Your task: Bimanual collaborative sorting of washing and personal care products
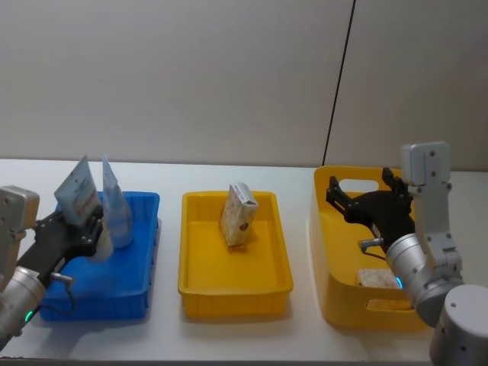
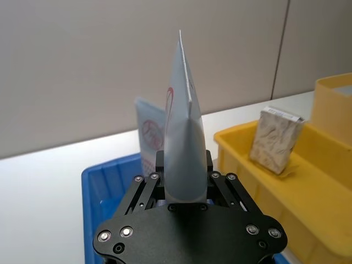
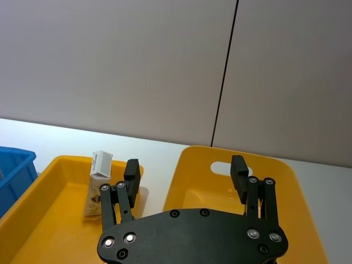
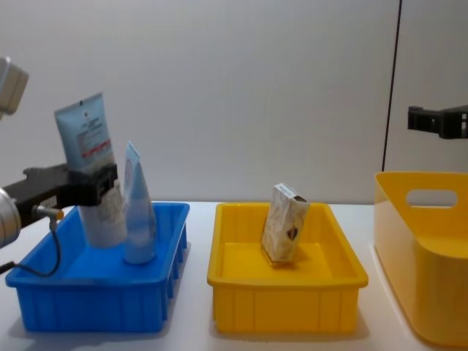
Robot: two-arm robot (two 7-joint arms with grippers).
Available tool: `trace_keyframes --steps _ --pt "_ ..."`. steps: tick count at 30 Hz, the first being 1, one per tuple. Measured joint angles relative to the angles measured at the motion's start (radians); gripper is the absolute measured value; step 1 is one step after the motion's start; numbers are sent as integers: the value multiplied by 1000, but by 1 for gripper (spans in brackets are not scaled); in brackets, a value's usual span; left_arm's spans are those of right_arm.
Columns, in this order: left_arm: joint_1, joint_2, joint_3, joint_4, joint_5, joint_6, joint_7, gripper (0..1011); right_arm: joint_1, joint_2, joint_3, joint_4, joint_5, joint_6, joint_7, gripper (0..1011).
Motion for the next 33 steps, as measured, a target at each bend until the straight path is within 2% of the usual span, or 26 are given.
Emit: trace_keyframes --steps 16,23,33 --pt "-22 12 32 -129 1 19 -84 301 0 0 0 0 0 0 0 1004" --pt "-50 8 67 -167 -5 46 -127 302 0 0 0 0 0 0 0 1004" --pt "-92 -15 125 -186 -13 85 -168 302 0 0 0 0 0 0 0 1004"
